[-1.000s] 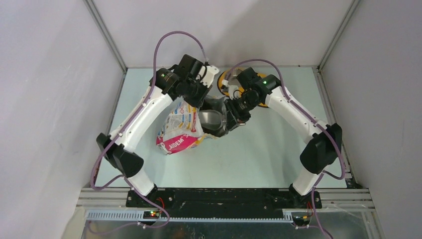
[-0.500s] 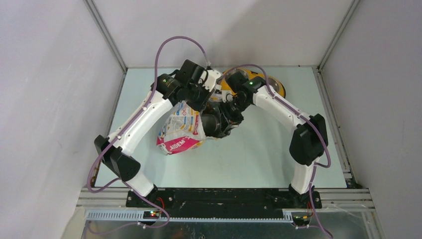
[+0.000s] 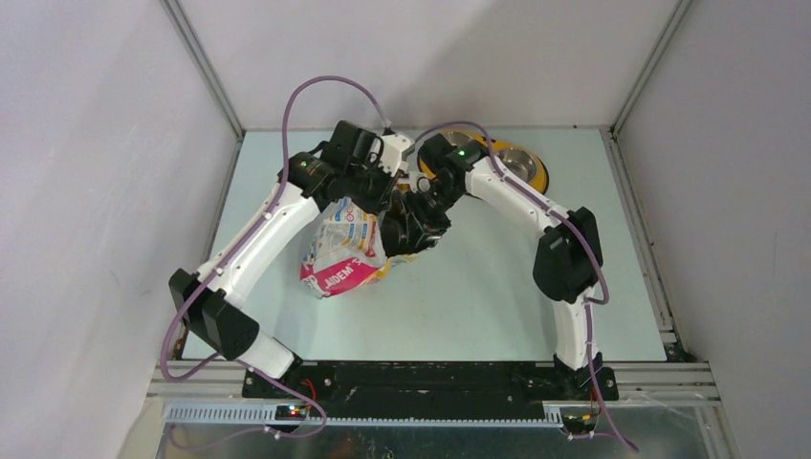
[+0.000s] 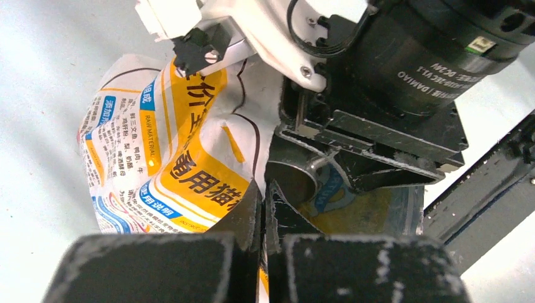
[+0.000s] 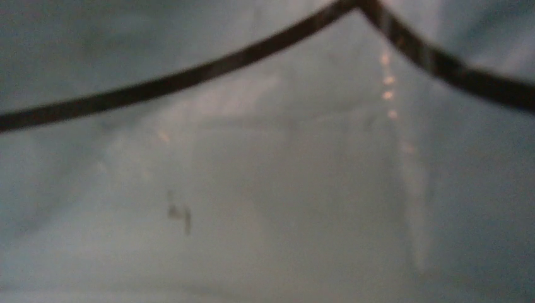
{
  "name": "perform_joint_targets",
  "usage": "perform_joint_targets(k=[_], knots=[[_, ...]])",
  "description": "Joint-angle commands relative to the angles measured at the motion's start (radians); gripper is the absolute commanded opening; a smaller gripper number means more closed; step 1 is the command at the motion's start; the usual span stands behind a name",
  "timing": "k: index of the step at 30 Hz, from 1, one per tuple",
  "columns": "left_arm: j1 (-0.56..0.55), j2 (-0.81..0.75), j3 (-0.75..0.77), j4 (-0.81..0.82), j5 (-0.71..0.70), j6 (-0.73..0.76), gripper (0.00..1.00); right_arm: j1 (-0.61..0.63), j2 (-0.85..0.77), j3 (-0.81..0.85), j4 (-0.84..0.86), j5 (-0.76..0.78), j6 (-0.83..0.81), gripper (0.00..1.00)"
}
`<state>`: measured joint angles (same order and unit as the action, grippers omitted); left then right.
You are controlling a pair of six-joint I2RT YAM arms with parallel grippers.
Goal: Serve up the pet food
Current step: Collect the pet food from the pet food bag.
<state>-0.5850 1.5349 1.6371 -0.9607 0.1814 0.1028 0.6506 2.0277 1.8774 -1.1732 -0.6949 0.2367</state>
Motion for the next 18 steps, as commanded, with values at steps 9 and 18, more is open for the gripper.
perform_joint_targets(k=[9,18], knots=[[0.017,-0.091,-0.128,0.094,0.156,-0.03,0.0,0.045,0.179,0.109,0.09,-0.371,0.025,0.0],[0.128,-0.16,-0.175,0.114,0.226,-0.038,0.0,0.042,0.147,-0.045,0.363,-0.601,0.176,0.0]])
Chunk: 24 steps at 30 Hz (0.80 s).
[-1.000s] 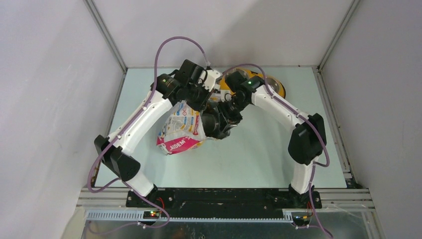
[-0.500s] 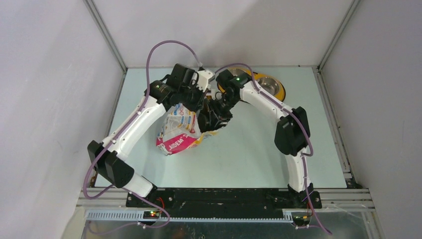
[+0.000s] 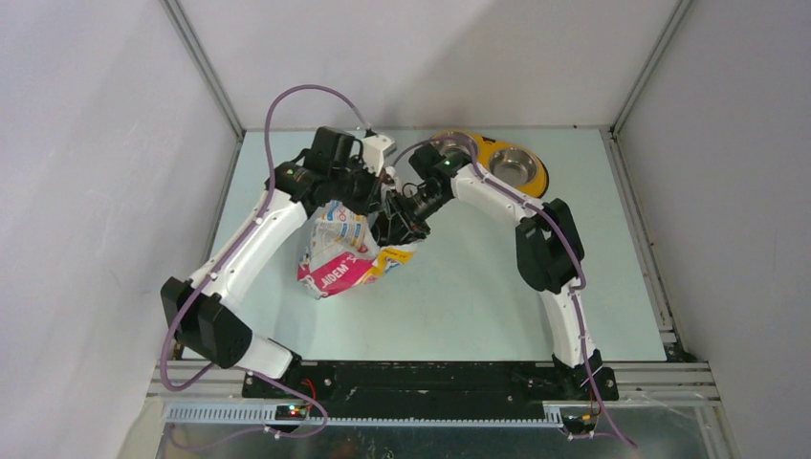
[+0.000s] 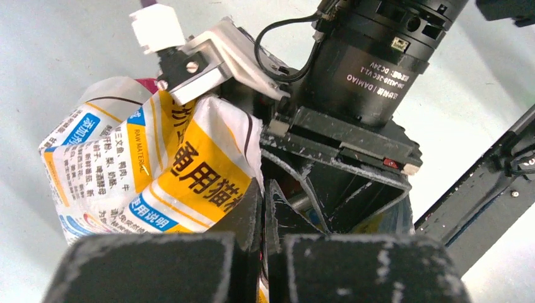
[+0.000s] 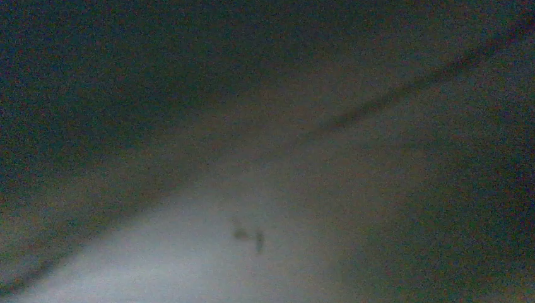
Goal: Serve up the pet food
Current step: Collect the pet food from the pet food bag.
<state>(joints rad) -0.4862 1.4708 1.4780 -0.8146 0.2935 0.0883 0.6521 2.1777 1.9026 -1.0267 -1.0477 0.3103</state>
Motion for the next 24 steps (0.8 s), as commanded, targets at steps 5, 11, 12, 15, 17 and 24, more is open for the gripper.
perform_joint_targets(k=[5,11,12,15,17,24], knots=[[0.071,-0.14,-0.058,-0.027,0.132,-0.011,0.0,0.02,-0.074,-0.176,0.411,-0.305,0.198,0.0],[0.122,-0.186,-0.092,-0.012,0.141,-0.012,0.0,-0.042,-0.159,-0.217,0.428,-0.31,0.204,0.0],[0.125,-0.195,-0.095,-0.008,0.142,-0.013,0.0,-0.055,-0.177,-0.225,0.428,-0.311,0.202,0.0],[0.133,-0.211,-0.113,0.006,0.137,-0.016,0.0,-0.08,-0.215,-0.239,0.419,-0.318,0.193,0.0],[0.134,-0.216,-0.123,0.013,0.132,-0.02,0.0,-0.093,-0.235,-0.238,0.392,-0.326,0.168,0.0],[0.153,-0.215,-0.093,0.003,0.127,-0.017,0.0,-0.117,-0.272,-0.238,0.234,-0.35,0.032,0.0]])
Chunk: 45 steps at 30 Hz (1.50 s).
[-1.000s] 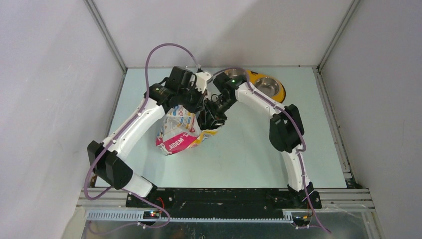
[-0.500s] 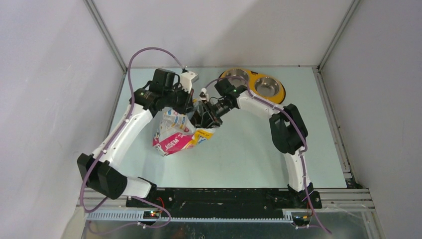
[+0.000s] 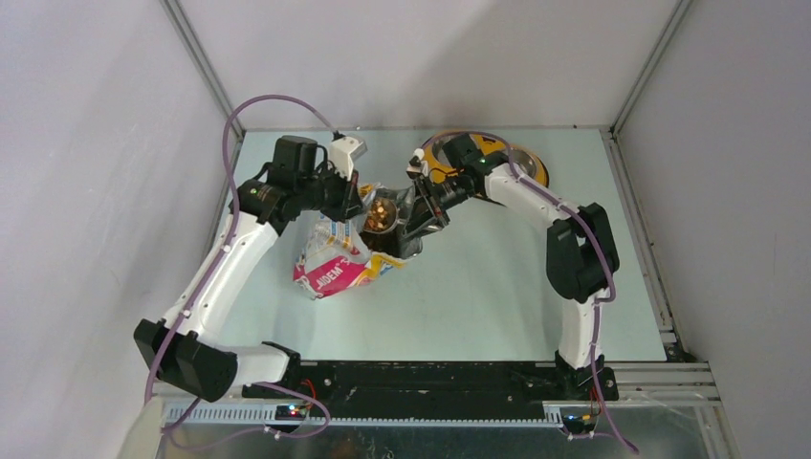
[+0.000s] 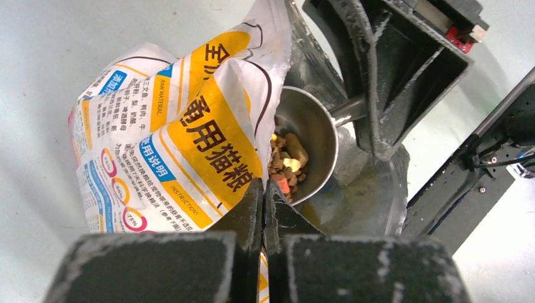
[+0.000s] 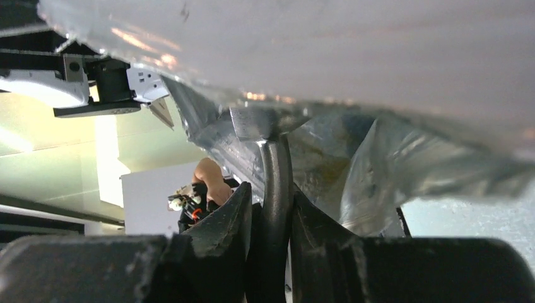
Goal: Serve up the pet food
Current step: Collect the pet food from the pet food bag.
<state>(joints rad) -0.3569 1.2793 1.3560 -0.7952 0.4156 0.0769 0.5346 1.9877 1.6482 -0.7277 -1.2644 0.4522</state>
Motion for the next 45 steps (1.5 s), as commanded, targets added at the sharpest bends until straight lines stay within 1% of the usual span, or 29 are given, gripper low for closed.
perform_joint_targets(k=[1,6,9,10,15,17,23,26,28,29,30,32,34,38,39,42,45], knots=[[0.026,-0.023,0.036,-0.026,0.002,-0.003,0.0,-0.001,-0.087,0.016,-0.08,-0.134,-0.122,0.0],[0.035,-0.024,0.074,-0.054,0.002,0.018,0.0,-0.016,-0.108,-0.033,-0.11,-0.183,-0.17,0.0],[0.036,-0.034,0.077,-0.059,0.013,0.026,0.0,-0.027,-0.111,-0.049,-0.18,-0.23,-0.241,0.0],[0.037,-0.04,0.077,-0.061,0.018,0.031,0.0,-0.028,-0.11,-0.049,-0.202,-0.24,-0.297,0.0],[0.041,-0.061,0.056,-0.054,0.026,0.029,0.0,-0.055,-0.084,-0.012,-0.425,-0.289,-0.546,0.0],[0.042,-0.06,0.055,-0.053,0.029,0.026,0.0,-0.05,-0.064,0.033,-0.449,-0.283,-0.559,0.0],[0.042,-0.056,0.061,-0.058,0.044,0.018,0.0,0.014,0.001,0.146,-0.495,-0.243,-0.571,0.0],[0.042,-0.064,0.049,-0.053,0.044,0.018,0.0,0.032,0.028,0.202,-0.487,-0.225,-0.541,0.0],[0.042,-0.072,0.038,-0.048,0.045,0.017,0.0,0.034,0.041,0.228,-0.439,-0.212,-0.494,0.0],[0.042,-0.075,0.034,-0.046,0.046,0.016,0.0,0.034,0.045,0.231,-0.413,-0.21,-0.442,0.0],[0.042,-0.076,0.031,-0.046,0.047,0.016,0.0,0.035,0.046,0.232,-0.359,-0.199,-0.415,0.0],[0.042,-0.079,0.028,-0.042,0.048,0.015,0.0,0.039,0.048,0.227,-0.279,-0.174,-0.301,0.0],[0.042,-0.081,0.026,-0.042,0.052,0.014,0.0,0.043,0.048,0.219,-0.222,-0.157,-0.245,0.0],[0.043,-0.087,0.023,-0.04,0.056,0.013,0.0,0.045,0.045,0.186,-0.194,-0.143,-0.218,0.0],[0.043,-0.089,0.022,-0.04,0.057,0.014,0.0,0.042,0.042,0.176,-0.165,-0.142,-0.206,0.0],[0.043,-0.091,0.018,-0.035,0.057,0.013,0.0,0.042,0.035,0.145,-0.073,-0.127,-0.104,0.0],[0.043,-0.089,0.017,-0.034,0.058,0.011,0.0,0.056,0.043,0.163,0.004,-0.122,-0.019,0.0]])
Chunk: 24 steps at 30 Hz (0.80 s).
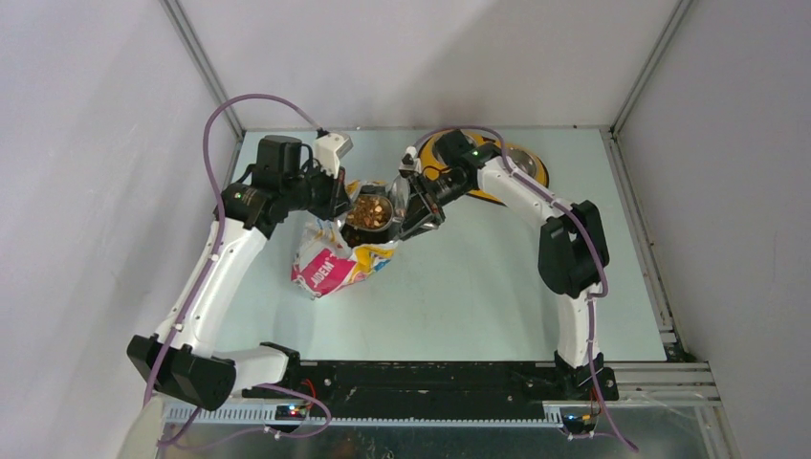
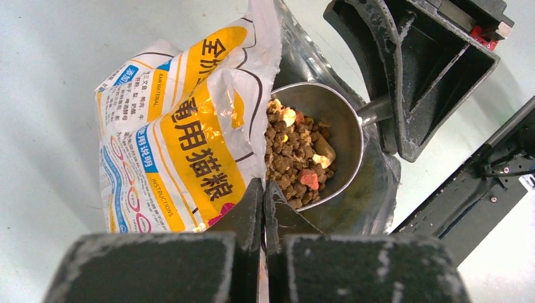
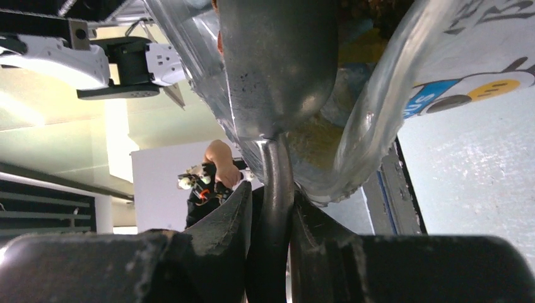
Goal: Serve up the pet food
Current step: Collect the pet food from the pet food bag.
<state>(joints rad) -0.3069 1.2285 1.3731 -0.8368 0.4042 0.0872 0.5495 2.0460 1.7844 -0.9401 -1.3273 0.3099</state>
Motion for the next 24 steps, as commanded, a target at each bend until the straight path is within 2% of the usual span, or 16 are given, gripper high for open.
perform_joint_targets(k=[1,6,13,15,19,24], knots=[[-0.007,-0.038,0.001,0.007,0.069,0.0,0.0,0.05,-0.014,0.041,0.231,-0.056,0.142,0.0],[-0.007,-0.047,-0.008,0.006,0.06,0.001,0.0,0.077,0.02,0.137,0.281,-0.038,0.233,0.0],[-0.006,-0.05,-0.016,0.013,0.061,-0.003,0.0,0.133,0.039,0.171,0.344,-0.002,0.318,0.0],[-0.006,-0.048,-0.018,0.015,0.062,-0.005,0.0,0.144,0.051,0.191,0.307,0.032,0.292,0.0],[-0.004,-0.059,-0.016,0.013,0.04,-0.006,0.0,0.122,0.076,0.24,0.138,0.023,0.102,0.0],[0.034,-0.069,-0.019,0.023,0.023,-0.026,0.0,0.012,0.029,0.142,0.081,-0.031,0.01,0.0]])
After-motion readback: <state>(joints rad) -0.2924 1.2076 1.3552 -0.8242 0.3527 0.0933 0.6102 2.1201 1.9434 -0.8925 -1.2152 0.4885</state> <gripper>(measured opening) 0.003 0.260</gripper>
